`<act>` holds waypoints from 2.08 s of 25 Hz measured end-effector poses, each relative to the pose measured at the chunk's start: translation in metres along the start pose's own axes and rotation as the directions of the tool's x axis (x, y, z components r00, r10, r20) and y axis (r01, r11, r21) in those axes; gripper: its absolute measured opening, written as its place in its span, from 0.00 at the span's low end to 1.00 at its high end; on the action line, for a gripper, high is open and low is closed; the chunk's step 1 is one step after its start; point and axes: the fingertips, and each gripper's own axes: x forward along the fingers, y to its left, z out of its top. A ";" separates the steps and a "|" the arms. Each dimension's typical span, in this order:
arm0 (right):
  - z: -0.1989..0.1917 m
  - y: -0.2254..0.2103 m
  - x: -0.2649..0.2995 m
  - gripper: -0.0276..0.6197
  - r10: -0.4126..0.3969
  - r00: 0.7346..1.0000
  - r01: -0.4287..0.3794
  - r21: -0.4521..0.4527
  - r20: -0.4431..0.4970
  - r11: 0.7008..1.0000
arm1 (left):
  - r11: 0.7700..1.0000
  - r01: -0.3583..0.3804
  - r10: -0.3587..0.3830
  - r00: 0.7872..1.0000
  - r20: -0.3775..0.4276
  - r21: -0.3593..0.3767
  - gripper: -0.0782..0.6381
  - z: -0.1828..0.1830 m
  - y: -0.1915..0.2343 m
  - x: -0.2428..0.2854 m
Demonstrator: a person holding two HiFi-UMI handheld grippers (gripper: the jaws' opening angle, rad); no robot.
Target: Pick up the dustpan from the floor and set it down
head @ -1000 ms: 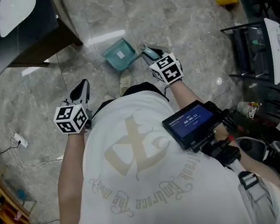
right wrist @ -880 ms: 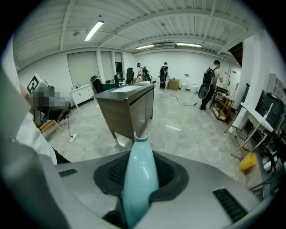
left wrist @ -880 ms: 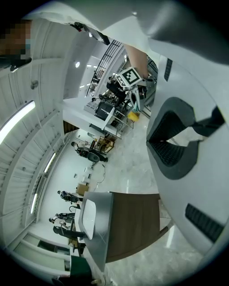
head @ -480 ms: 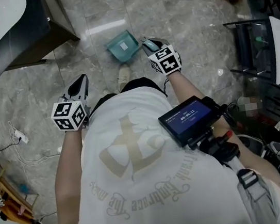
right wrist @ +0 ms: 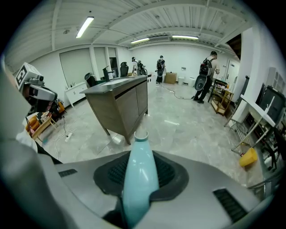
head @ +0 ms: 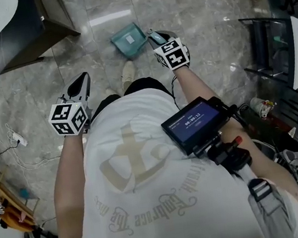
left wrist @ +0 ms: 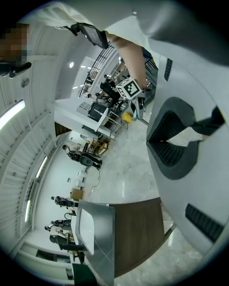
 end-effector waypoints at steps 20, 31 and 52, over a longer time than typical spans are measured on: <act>-0.007 -0.057 0.074 0.21 0.025 0.999 -0.024 0.027 -0.027 0.999 | 0.999 -0.040 0.037 0.996 -0.085 -0.025 0.12 0.010 0.007 0.048; -0.031 -0.039 0.074 0.22 0.053 0.998 -0.051 0.033 -0.042 0.998 | 0.999 -0.047 0.045 0.994 -0.102 -0.011 0.12 0.009 -0.003 0.048; -0.062 -0.016 0.076 0.26 0.085 0.989 -0.090 -0.035 -0.121 0.995 | 1.000 0.004 -0.004 0.996 -0.091 0.006 0.12 0.014 -0.005 0.067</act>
